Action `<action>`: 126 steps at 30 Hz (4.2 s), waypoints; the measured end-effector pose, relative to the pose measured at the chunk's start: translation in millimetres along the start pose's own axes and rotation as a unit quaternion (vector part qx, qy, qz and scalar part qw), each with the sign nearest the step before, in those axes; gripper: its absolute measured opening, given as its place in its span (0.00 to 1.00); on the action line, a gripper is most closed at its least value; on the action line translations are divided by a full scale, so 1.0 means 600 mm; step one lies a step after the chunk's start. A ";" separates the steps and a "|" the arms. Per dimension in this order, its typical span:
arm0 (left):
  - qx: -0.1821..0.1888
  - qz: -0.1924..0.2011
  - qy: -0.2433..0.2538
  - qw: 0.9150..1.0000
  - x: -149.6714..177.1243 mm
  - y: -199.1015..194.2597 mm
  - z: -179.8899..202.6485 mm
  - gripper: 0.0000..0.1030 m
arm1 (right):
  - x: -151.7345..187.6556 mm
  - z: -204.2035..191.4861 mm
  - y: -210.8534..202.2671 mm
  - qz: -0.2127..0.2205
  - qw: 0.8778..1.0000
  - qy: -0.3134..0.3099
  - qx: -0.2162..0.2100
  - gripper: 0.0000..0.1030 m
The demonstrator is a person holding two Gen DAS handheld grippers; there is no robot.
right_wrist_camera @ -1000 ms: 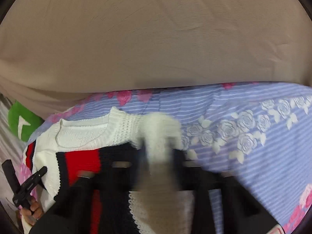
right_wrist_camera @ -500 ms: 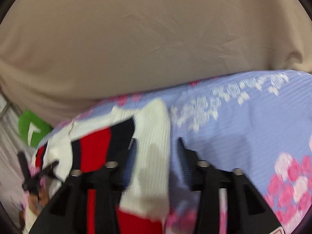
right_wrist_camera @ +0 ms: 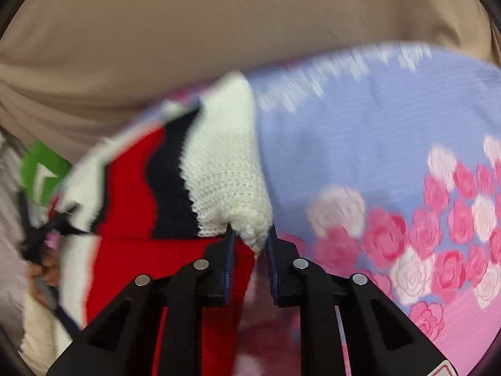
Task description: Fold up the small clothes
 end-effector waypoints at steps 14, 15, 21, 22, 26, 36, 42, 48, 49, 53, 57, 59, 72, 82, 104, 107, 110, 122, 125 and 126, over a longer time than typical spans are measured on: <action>0.000 0.000 0.004 1.000 0.000 0.002 0.005 0.33 | -0.213 -0.058 0.119 0.033 0.999 -0.003 0.029 0.56; 0.000 0.000 0.004 1.000 0.000 0.002 0.005 0.33 | -0.212 -0.057 0.140 0.019 0.999 -0.007 0.035 0.51; 0.009 -0.001 0.003 1.000 0.001 0.002 0.008 0.39 | -0.227 -0.014 0.177 0.031 0.997 -0.006 0.071 0.15; 0.007 -0.001 0.005 1.000 0.001 0.003 0.010 0.39 | -0.232 -0.012 0.173 0.034 0.997 0.002 0.072 0.15; 0.005 -0.001 0.007 1.000 0.000 0.003 0.011 0.39 | -0.234 -0.060 0.084 0.097 0.994 -0.019 0.042 0.22; 0.006 0.002 -0.004 1.000 0.000 0.000 0.002 0.39 | -0.033 -0.096 0.070 0.018 0.994 -0.090 0.051 0.11; -0.006 0.031 -0.098 0.995 -0.005 -0.064 -0.080 0.54 | -0.044 -0.159 0.043 0.045 0.996 -0.066 0.045 0.19; -0.084 0.057 -0.219 0.970 -0.008 -0.172 -0.321 0.86 | -0.007 -0.191 0.046 0.047 0.994 -0.099 0.029 0.28; -0.101 0.059 -0.242 0.963 -0.008 -0.184 -0.369 0.86 | 0.002 -0.188 0.039 0.046 0.993 -0.101 0.031 0.28; -0.159 0.083 -0.342 0.923 -0.006 -0.223 -0.573 0.87 | 0.006 -0.189 0.038 0.051 0.992 -0.112 0.034 0.38; -0.193 0.095 -0.393 0.894 -0.001 -0.227 -0.692 0.87 | 0.008 -0.189 0.046 0.051 0.992 -0.112 0.026 0.43; -0.202 0.087 -0.415 0.883 0.008 -0.214 -0.732 0.86 | 0.008 -0.187 0.041 0.055 0.992 -0.108 0.027 0.47; -0.164 0.128 -0.281 0.937 -0.121 -0.235 -0.577 0.05 | 0.006 -0.191 0.037 0.058 0.993 -0.096 0.019 0.56; 0.048 0.145 -0.054 0.987 -0.245 -0.264 -0.003 0.04 | 0.006 -0.191 0.038 0.051 0.995 -0.087 0.004 0.58; 0.056 0.041 -0.089 0.994 0.013 -0.156 0.079 0.66 | -0.029 -0.159 -0.003 0.067 0.995 0.006 -0.075 0.60; 0.052 0.032 -0.129 0.990 0.022 -0.165 -0.004 0.66 | -0.054 -0.164 0.007 0.063 0.996 0.010 -0.067 0.67; 0.059 0.026 -0.190 0.980 0.033 -0.171 -0.073 0.66 | -0.062 -0.162 0.041 0.043 0.998 0.014 -0.048 0.68; 0.077 -0.010 -0.244 0.967 0.041 -0.125 -0.087 0.54 | -0.087 -0.192 0.089 0.020 0.999 0.000 -0.026 0.09; 0.047 -0.026 -0.243 0.968 0.050 -0.114 -0.099 0.16 | -0.140 -0.232 0.006 0.114 0.991 -0.029 -0.059 0.08; 0.041 -0.026 -0.244 0.969 0.054 -0.115 -0.105 0.15 | -0.153 -0.240 -0.031 0.141 0.987 -0.030 -0.074 0.08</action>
Point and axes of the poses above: each gripper's, at about its wrist camera, not at the fingertips, and y roughly the way its jaws point, z to its right, x to its underside, the point moved 9 cm from there along y, roughly the way its jaws point, and after that the axes turned 7 degrees about z, right-handed, at the moved point
